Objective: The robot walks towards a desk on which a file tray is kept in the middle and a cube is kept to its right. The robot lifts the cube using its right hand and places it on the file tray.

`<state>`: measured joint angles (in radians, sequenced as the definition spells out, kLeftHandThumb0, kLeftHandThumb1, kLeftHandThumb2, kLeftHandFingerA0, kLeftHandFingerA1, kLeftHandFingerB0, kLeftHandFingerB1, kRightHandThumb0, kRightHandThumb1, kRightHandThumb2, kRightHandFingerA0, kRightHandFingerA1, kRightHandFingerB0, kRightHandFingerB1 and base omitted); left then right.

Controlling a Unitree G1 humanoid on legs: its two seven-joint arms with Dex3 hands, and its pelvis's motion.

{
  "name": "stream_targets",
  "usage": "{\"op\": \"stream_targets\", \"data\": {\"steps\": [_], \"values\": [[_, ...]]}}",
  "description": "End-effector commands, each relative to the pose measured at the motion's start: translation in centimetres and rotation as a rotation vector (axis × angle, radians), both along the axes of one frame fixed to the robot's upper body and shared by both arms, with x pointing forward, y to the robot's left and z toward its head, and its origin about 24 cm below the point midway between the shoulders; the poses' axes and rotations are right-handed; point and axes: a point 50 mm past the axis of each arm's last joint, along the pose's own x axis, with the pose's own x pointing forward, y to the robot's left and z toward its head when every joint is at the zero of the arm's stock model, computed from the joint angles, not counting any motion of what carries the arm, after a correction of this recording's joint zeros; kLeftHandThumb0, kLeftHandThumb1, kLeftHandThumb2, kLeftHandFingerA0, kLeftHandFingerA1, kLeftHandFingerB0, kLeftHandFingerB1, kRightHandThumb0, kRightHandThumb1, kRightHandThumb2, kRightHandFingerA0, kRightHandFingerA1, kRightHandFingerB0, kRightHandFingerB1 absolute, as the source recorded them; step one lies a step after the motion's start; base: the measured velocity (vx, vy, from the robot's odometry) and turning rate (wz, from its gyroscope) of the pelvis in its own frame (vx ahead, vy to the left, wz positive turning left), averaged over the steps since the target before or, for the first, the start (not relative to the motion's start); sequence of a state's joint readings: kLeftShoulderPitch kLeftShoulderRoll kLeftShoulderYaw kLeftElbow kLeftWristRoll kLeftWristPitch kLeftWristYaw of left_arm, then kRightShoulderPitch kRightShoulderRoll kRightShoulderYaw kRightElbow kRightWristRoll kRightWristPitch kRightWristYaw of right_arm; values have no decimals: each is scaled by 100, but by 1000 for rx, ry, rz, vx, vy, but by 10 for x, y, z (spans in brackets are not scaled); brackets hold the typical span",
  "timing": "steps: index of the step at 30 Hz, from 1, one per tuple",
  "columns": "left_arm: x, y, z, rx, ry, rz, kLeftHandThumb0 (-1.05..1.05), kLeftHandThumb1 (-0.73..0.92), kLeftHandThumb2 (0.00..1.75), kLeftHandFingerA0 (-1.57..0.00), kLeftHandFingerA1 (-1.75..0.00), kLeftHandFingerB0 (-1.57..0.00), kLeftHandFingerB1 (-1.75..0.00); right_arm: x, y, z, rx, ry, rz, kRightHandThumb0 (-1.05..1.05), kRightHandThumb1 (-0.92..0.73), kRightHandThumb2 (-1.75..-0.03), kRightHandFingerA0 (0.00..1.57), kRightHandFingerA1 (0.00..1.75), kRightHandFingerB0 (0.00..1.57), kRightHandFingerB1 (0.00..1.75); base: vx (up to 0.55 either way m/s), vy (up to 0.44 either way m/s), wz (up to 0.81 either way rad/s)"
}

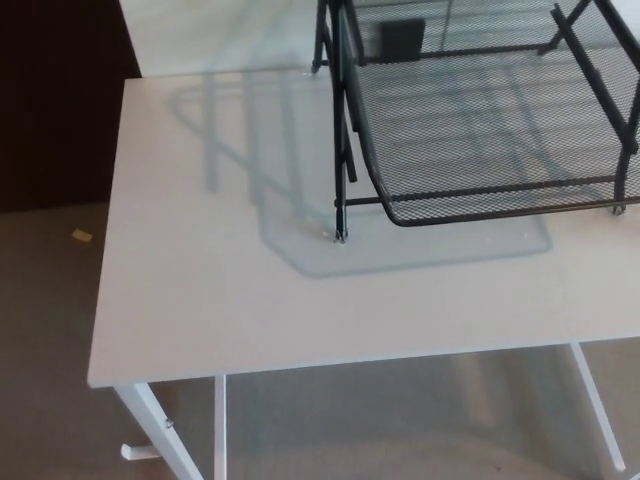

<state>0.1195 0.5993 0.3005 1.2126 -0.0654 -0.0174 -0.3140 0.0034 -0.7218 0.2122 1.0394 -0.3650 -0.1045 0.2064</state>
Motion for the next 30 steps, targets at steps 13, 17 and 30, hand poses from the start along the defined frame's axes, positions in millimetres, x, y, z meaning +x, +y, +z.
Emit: {"op": "stream_targets", "data": {"steps": [13, 17, 30], "values": [[0, 5, 5, 12, -15, 12, -105, 66, 125, -3, -74, -7, -57, -6, -22, 17, 383, -436, -628, -43, -57, -57, 0, 35, 5, 26, 0, 0, 0], [-2, 6, 7, 21, -8, -8, -105, 66, 125, -9, -76, -3, -59, -4, -29, 31, 385, -616, -749, -54, -49, -74, 12, 53, 4, 16, 0, 0, 0], [-9, 10, 9, 37, -13, 37, -105, 64, 126, -12, -80, 0, -57, 24, -66, 106, 190, -1213, -887, -51, -64, -61, 0, 18, 0, 0, 0, 0, 0]]}}
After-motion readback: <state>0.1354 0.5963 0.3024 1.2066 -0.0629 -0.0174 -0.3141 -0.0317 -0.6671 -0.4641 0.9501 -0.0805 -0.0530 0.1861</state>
